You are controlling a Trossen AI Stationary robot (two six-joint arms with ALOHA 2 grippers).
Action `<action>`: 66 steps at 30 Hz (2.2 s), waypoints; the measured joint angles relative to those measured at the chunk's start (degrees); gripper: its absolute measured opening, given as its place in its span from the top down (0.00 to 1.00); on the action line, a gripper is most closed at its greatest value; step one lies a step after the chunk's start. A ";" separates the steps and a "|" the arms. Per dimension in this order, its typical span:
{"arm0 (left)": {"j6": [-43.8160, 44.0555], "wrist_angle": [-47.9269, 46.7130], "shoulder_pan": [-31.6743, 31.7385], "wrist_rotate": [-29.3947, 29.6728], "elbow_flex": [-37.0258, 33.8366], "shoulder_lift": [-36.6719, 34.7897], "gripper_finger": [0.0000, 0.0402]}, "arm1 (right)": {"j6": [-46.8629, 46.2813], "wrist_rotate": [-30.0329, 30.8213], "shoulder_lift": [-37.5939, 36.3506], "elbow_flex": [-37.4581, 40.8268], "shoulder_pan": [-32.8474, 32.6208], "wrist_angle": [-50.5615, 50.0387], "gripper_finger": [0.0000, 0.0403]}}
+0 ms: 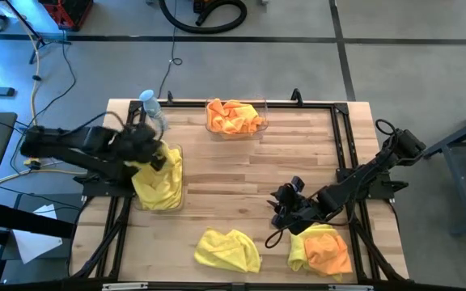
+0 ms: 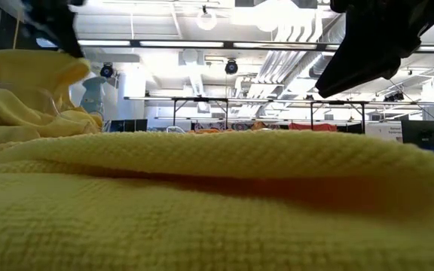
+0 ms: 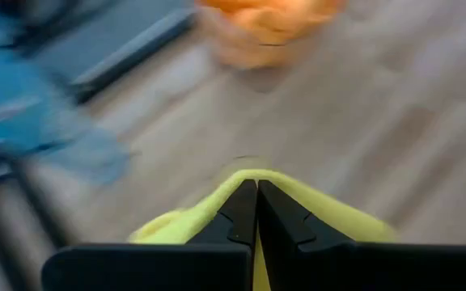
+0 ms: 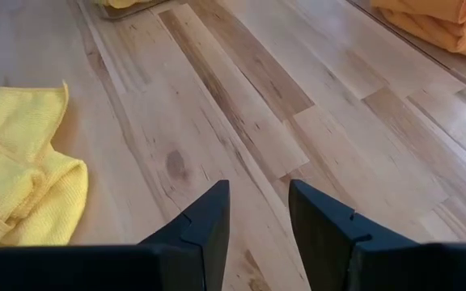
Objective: Sort microfiber towel by color & place in baskets
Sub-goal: Put the yellow microfiber towel into the bottom transparent bin
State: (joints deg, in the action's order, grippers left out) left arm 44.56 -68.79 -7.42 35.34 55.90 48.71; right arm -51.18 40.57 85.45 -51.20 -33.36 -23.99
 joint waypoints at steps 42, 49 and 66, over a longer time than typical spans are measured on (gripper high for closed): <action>-10.53 16.18 17.26 -24.54 -20.72 17.70 1.00 | 2.29 0.01 0.00 0.00 0.02 0.97 0.69; -11.65 16.67 16.97 -25.53 -20.72 22.57 1.00 | 2.33 0.01 0.00 0.00 0.00 0.93 0.69; -7.73 14.26 16.72 -27.54 -20.82 13.29 0.93 | 2.79 0.00 0.00 0.00 0.00 0.66 0.69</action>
State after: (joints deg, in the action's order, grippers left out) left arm 36.82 -54.53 9.30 7.80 35.07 62.00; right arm -48.39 40.57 85.45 -51.20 -33.36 -23.33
